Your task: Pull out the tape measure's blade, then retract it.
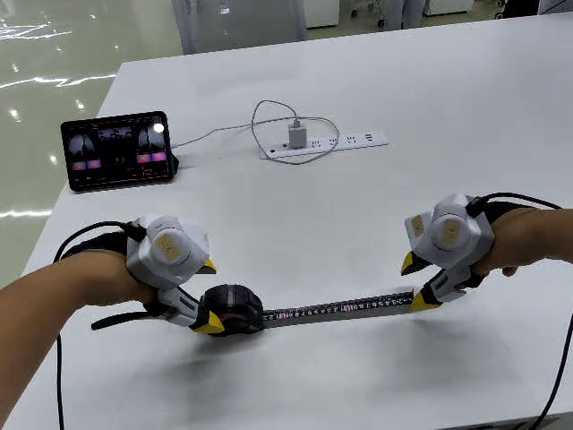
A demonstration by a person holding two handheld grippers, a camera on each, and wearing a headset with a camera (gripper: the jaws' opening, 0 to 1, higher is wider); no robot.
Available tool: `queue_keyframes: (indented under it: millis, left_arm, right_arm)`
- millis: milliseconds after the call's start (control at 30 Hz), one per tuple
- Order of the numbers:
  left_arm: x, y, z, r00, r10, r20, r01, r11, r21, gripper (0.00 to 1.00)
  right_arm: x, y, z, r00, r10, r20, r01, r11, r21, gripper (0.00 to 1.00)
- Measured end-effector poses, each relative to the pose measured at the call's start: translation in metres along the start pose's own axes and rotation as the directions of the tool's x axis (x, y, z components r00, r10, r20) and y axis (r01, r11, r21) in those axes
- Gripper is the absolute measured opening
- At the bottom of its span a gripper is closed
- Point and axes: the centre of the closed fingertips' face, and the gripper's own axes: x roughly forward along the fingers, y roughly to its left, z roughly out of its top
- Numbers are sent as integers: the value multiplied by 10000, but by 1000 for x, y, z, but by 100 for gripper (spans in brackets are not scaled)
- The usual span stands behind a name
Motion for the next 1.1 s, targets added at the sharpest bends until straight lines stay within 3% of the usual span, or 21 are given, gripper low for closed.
queue_keyframes:
  millis: [67, 167, 367, 433, 500, 667, 833, 900, 1033, 1100]
  left_arm:
    - [0, -3, 0, 10000, -43, 58, 44, 9999, -147, 59]
    - [3, -17, 0, 9986, -499, 149, 503, 9985, -220, 66]
    - [5, -26, -6, 9980, -584, 228, 597, 9963, -613, 68]
    - [7, -31, -9, 9970, -715, 293, 742, 9914, -1080, 71]
    - [8, -34, -6, 9946, -804, 654, 898, 9836, -1564, 78]
    - [11, -30, -13, 9974, -333, 634, 448, 9809, -1895, 89]
    - [12, -33, -16, 9975, -93, 696, 244, 9753, -2194, 91]
    - [13, -36, -16, 9961, -169, 865, 384, 9665, -2537, 94]
    - [13, -33, -19, 9938, 244, 1083, 97, 9525, -3044, 98]
    - [11, -30, -16, 9862, 667, 1518, -33, 9231, -3845, 97]
  right_arm:
    - [-1, 1, -2, 9999, -90, 103, 87, 9996, 257, 36]
    - [-3, 1, -5, 9992, -285, 269, 267, 9976, 645, 38]
    - [-7, 2, -8, 9935, -781, 833, 637, 9844, 1638, 45]
    - [-8, 2, -10, 9913, -902, 961, 703, 9787, 1930, 46]
    - [-10, 4, -11, 9897, -976, 1051, 736, 9744, 2126, 47]
    - [-11, 10, -18, 9863, -1150, 1183, 830, 9656, 2463, 48]
    - [-9, 14, -26, 9818, -1361, 1322, 929, 9524, 2903, 51]
    - [-10, 16, -28, 9803, -1414, 1380, 945, 9490, 3009, 52]
    - [-11, 18, -29, 9734, -1685, 1551, 1097, 9375, 3303, 60]
    - [-11, 19, -30, 9695, -1812, 1648, 1139, 9293, 3514, 64]
